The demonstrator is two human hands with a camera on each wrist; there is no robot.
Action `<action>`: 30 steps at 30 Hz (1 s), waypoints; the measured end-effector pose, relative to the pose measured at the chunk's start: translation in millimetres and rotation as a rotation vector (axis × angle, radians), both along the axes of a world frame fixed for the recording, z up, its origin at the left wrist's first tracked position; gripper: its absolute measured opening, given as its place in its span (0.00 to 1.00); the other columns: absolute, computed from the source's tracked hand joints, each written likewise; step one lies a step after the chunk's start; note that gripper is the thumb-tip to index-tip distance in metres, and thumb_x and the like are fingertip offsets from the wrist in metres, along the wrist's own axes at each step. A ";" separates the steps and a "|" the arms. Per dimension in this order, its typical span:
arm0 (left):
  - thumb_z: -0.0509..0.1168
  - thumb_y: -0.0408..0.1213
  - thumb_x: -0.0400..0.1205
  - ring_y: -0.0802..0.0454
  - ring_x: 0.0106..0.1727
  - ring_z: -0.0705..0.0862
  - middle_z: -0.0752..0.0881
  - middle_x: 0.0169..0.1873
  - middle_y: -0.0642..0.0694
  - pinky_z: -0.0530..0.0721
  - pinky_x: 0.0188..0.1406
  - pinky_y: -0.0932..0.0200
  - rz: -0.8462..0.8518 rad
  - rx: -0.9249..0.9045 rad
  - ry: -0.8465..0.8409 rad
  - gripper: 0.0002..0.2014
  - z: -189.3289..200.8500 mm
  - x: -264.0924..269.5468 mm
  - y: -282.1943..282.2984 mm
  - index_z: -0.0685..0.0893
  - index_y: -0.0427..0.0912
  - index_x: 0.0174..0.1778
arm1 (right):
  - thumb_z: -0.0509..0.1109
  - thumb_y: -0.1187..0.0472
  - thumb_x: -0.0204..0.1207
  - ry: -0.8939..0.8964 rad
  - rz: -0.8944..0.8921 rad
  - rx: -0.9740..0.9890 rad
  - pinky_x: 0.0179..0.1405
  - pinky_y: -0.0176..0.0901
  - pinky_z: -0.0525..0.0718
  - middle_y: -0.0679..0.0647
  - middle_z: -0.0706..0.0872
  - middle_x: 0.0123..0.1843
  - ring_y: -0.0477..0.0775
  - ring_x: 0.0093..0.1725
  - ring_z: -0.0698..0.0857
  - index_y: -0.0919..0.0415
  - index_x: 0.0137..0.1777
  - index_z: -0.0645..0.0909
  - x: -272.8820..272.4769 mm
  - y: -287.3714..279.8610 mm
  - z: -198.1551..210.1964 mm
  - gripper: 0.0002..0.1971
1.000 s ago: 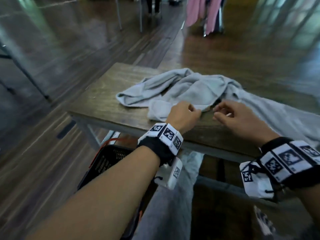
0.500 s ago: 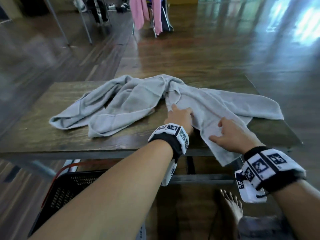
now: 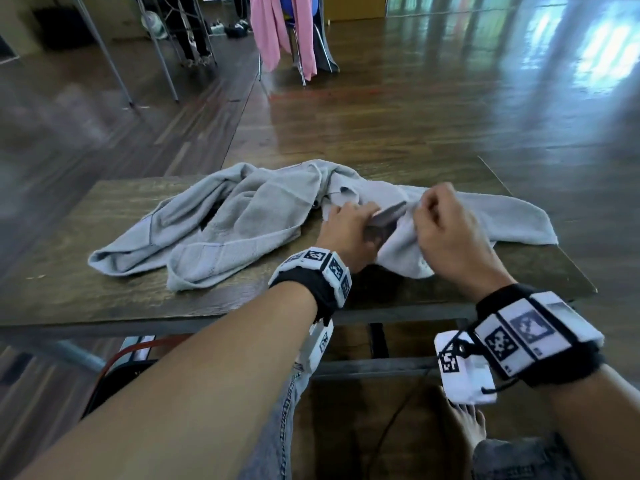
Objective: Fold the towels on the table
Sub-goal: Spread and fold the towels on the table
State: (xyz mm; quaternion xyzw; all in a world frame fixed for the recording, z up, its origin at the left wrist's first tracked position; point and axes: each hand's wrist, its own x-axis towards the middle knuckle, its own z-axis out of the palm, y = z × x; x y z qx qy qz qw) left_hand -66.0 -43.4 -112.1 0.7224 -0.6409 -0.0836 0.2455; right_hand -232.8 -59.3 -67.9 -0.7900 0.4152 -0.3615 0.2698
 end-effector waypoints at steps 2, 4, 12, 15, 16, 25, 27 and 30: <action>0.66 0.41 0.77 0.35 0.53 0.82 0.86 0.45 0.40 0.80 0.57 0.41 0.066 -0.056 0.011 0.04 8.6 10.8 -1.6 0.76 0.50 0.40 | 0.57 0.61 0.87 -0.189 0.002 0.007 0.34 0.32 0.74 0.48 0.78 0.39 0.39 0.35 0.76 0.60 0.49 0.72 1.1 2.0 9.4 0.06; 0.66 0.42 0.77 0.38 0.52 0.82 0.87 0.45 0.40 0.81 0.52 0.45 0.131 -0.063 -0.022 0.03 18.1 21.9 -2.6 0.80 0.49 0.40 | 0.54 0.65 0.83 -0.437 -0.005 -0.005 0.35 0.37 0.76 0.50 0.76 0.40 0.46 0.38 0.75 0.60 0.48 0.72 -0.7 2.4 19.2 0.06; 0.59 0.42 0.81 0.38 0.37 0.81 0.79 0.28 0.45 0.77 0.40 0.47 0.157 -0.293 0.217 0.13 66.4 31.7 2.6 0.73 0.41 0.31 | 0.64 0.64 0.84 -0.202 -0.351 0.071 0.60 0.45 0.74 0.58 0.75 0.68 0.50 0.64 0.75 0.59 0.66 0.66 -29.9 -24.0 4.2 0.14; 0.64 0.39 0.84 0.52 0.28 0.77 0.77 0.24 0.53 0.75 0.33 0.54 -0.051 -0.335 0.320 0.10 85.4 15.1 8.0 0.78 0.39 0.38 | 0.76 0.57 0.75 -0.007 -0.188 -0.066 0.66 0.47 0.62 0.57 0.67 0.73 0.54 0.71 0.63 0.53 0.76 0.65 -23.7 -14.1 -1.6 0.33; 0.64 0.40 0.84 0.56 0.27 0.76 0.76 0.24 0.55 0.73 0.32 0.57 -0.128 -0.301 0.325 0.10 90.8 7.8 10.0 0.78 0.42 0.38 | 0.79 0.52 0.73 0.046 -0.114 -0.099 0.67 0.48 0.62 0.54 0.66 0.71 0.53 0.72 0.61 0.47 0.76 0.65 -20.2 -9.6 -2.5 0.35; 0.71 0.38 0.77 0.47 0.42 0.83 0.87 0.39 0.46 0.74 0.37 0.56 -0.157 0.000 -0.129 0.03 75.1 22.0 27.0 0.85 0.44 0.43 | 0.58 0.56 0.85 -0.321 -0.145 -0.036 0.22 0.43 0.85 0.56 0.87 0.32 0.51 0.26 0.88 0.53 0.49 0.81 -26.5 -16.4 14.7 0.10; 0.67 0.36 0.78 0.47 0.41 0.82 0.89 0.41 0.44 0.72 0.33 0.60 0.048 0.107 -0.272 0.04 63.0 39.9 34.1 0.87 0.45 0.40 | 0.58 0.55 0.83 -0.478 -0.245 -0.031 0.30 0.41 0.89 0.52 0.90 0.36 0.52 0.34 0.91 0.50 0.50 0.81 -31.4 -19.6 17.3 0.10; 0.64 0.35 0.79 0.36 0.45 0.87 0.90 0.40 0.34 0.80 0.38 0.51 0.234 0.156 -0.161 0.08 57.0 55.2 38.6 0.86 0.37 0.39 | 0.61 0.58 0.82 -0.368 -0.276 -0.009 0.52 0.47 0.88 0.52 0.89 0.55 0.51 0.53 0.88 0.46 0.67 0.78 -36.3 -26.4 8.9 0.15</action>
